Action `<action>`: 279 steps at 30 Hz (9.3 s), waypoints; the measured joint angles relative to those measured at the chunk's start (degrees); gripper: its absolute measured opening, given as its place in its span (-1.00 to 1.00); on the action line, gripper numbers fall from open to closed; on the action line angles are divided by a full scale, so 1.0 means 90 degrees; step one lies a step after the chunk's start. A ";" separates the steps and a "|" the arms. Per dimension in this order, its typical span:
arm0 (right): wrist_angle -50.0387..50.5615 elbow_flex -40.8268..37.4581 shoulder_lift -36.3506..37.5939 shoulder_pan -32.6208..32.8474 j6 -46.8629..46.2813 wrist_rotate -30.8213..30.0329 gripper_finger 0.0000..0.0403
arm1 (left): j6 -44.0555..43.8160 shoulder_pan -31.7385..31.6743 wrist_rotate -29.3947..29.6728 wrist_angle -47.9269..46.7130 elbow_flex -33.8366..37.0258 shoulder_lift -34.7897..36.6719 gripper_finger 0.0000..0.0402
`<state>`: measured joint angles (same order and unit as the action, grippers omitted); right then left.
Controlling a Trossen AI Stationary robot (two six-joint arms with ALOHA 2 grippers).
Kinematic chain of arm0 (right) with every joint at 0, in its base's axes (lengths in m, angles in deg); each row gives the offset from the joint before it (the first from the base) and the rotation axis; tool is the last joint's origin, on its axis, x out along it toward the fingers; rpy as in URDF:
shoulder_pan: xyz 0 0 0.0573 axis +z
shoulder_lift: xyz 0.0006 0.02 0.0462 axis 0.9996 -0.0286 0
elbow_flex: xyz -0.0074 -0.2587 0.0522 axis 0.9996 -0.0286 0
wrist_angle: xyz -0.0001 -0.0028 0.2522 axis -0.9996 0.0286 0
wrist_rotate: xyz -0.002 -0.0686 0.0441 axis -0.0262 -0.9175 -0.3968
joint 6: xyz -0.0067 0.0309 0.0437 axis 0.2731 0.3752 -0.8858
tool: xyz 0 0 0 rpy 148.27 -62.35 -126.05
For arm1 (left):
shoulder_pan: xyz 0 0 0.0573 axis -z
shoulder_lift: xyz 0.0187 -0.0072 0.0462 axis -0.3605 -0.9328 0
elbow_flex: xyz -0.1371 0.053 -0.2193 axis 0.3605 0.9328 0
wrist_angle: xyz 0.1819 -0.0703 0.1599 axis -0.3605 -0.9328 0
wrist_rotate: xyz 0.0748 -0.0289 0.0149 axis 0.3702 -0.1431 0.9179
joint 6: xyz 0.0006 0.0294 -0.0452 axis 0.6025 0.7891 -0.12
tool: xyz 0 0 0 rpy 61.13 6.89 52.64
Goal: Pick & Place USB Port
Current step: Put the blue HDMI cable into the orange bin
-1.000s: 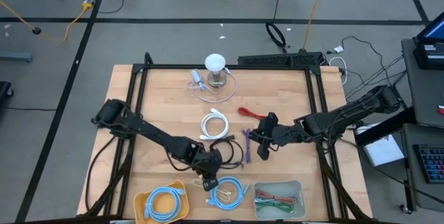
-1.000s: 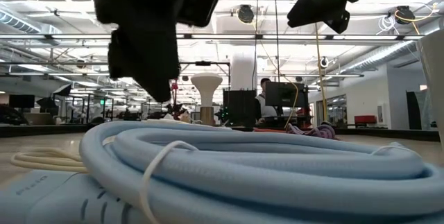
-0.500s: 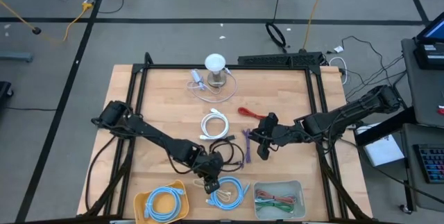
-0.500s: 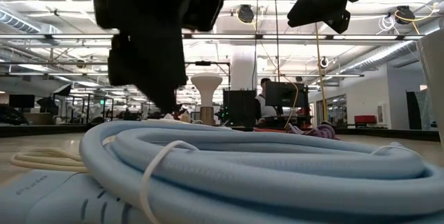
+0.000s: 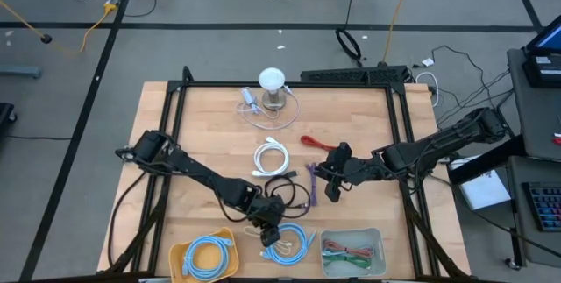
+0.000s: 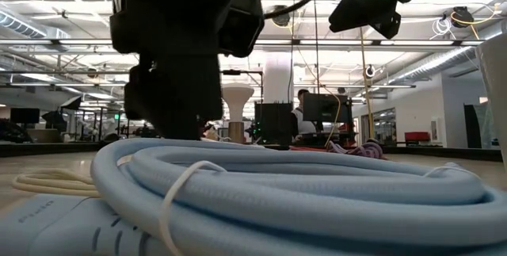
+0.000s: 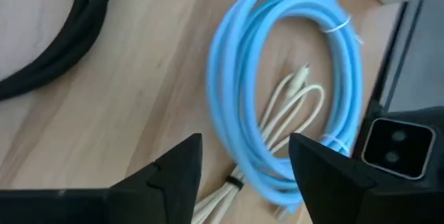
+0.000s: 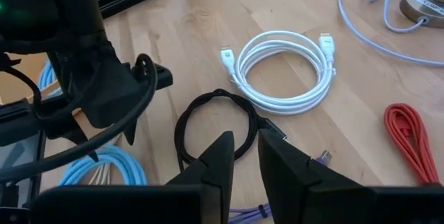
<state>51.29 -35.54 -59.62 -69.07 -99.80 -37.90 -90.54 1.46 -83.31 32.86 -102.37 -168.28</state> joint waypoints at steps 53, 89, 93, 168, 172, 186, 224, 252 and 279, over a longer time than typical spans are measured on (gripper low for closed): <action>-0.0023 0.0000 0.0000 -0.0007 0.0017 -0.0165 -0.71 | -0.0074 -0.0122 -0.0276 0.0050 0.0011 -0.0373 -0.94; -0.0141 -0.0001 0.0000 -0.0007 0.0185 -0.0340 -0.71 | 0.0128 -0.0294 0.0973 -0.4468 0.0001 0.3143 -0.94; -0.0142 0.0000 0.0000 -0.0026 0.0252 -0.0341 -0.71 | -0.0106 0.0006 0.0888 -0.5038 0.0001 0.3143 -0.94; -0.0384 -0.0001 -0.0001 -0.0426 0.0450 -0.0284 -0.71 | -0.4905 0.3832 0.1168 -0.5283 0.0038 0.1903 -0.95; -0.0386 -0.0001 -0.0001 -0.0425 0.0451 -0.0284 -0.71 | -0.4696 0.3839 0.1217 -0.5199 0.0038 0.1897 -0.90; -0.0386 -0.0001 -0.0001 -0.0425 0.0406 -0.0284 -0.71 | -0.4708 0.3579 0.1897 -0.5192 0.0039 0.1912 -0.29; -0.0384 -0.0001 -0.0002 -0.0425 0.0490 -0.0306 -0.71 | -0.3511 0.2985 0.2561 -0.2586 -0.0016 0.3054 -0.99; -0.0359 -0.0001 -0.0002 -0.0478 0.0551 -0.0304 -0.71 | -0.4992 0.3637 0.1373 0.0687 0.2552 0.2401 -1.00; -0.0355 -0.0001 -0.0002 -0.0559 0.0503 -0.0311 -0.71 | -0.4431 0.3422 0.1446 0.1344 0.2507 0.2412 -0.98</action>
<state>48.10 -35.55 -59.64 -74.10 -95.27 -40.70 -130.42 32.26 -70.29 44.95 -79.81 -146.58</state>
